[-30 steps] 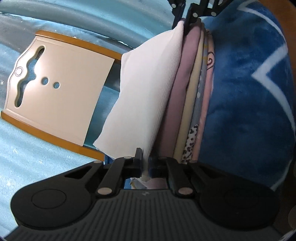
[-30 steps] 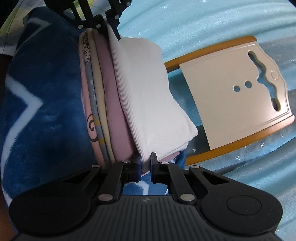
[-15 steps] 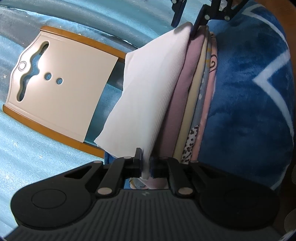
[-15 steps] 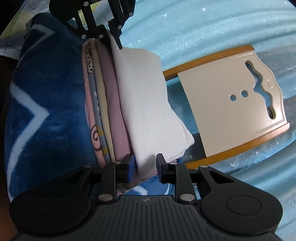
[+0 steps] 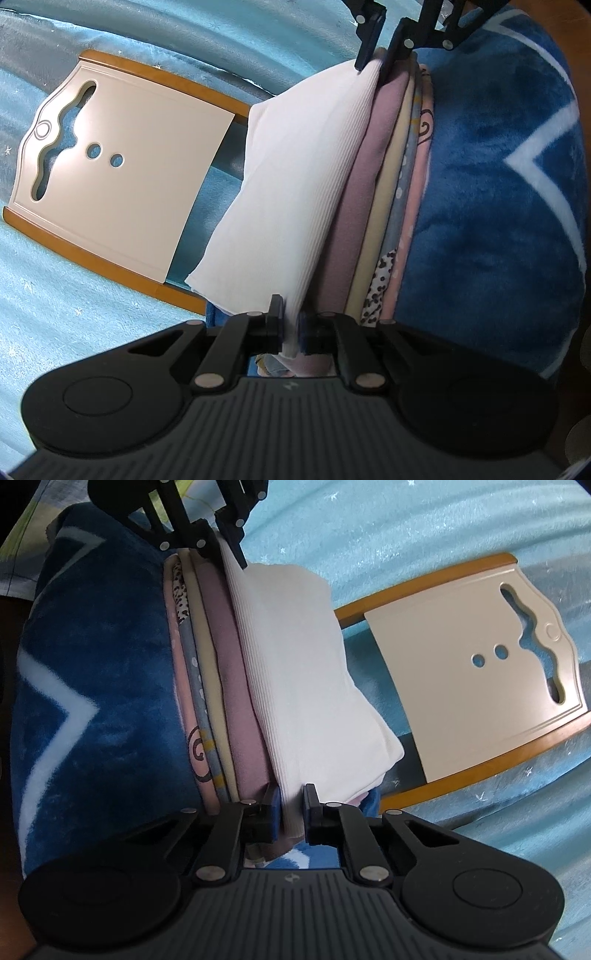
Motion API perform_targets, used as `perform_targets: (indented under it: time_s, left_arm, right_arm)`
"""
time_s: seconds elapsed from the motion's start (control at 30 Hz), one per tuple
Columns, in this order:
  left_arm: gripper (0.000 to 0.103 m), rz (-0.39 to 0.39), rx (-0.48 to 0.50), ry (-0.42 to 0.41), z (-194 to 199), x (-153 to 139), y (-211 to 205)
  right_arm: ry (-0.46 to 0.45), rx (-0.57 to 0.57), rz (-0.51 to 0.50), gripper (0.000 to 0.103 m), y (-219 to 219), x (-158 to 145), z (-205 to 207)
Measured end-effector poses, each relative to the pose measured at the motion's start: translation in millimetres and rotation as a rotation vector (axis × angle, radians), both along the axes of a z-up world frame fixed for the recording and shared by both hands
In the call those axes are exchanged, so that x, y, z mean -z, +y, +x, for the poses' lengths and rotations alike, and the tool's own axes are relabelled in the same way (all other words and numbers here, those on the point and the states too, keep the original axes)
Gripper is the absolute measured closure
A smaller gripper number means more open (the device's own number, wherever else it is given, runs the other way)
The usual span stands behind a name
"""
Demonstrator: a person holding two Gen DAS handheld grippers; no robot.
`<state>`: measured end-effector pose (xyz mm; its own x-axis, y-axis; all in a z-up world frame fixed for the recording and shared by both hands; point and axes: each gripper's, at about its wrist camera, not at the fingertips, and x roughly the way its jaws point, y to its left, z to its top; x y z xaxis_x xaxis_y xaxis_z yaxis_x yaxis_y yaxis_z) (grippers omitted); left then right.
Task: Fold clothes
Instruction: 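Lower the undershirt onto the folded clothes stack with both grippers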
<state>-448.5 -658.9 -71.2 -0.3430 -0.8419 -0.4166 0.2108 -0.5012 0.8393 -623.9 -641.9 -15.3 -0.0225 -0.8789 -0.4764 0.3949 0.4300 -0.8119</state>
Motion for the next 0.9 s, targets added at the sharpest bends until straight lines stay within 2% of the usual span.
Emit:
perform_targets:
  time_s: [0.23, 0.4, 0.53, 0.67, 0.73, 0.9]
  left_arm:
    - [0.097, 0.009, -0.003, 0.005, 0.1, -0.4, -1.0]
    - [0.096, 0.006, -0.002, 0.013, 3.7, -0.6, 1.5]
    - [0.097, 0.003, -0.004, 0.010, 1.6, 3.0, 0.5]
    - [0.096, -0.007, -0.006, 0.015, 5.1, 2.1, 3.7]
    - [0.091, -0.018, -0.009, 0.025, 8.6, 0.8, 6.2]
    - [0.092, -0.023, -0.012, 0.063, 16.2, -0.6, 11.4]
  right_arm:
    - [-0.018, 0.027, 0.004, 0.098, -0.6, -1.7, 1.9]
    - [-0.081, 0.047, -0.017, 0.099, 9.8, -14.3, 1.6]
    - [-0.046, 0.041, 0.008, 0.097, 10.9, 1.7, 4.4]
    - [-0.055, 0.043, 0.008, 0.097, 9.6, 0.1, 4.6]
    - [-0.046, 0.040, 0.010, 0.097, 9.8, 1.1, 4.2]
    - [-0.021, 0.033, 0.001, 0.094, 11.8, 3.8, 7.7]
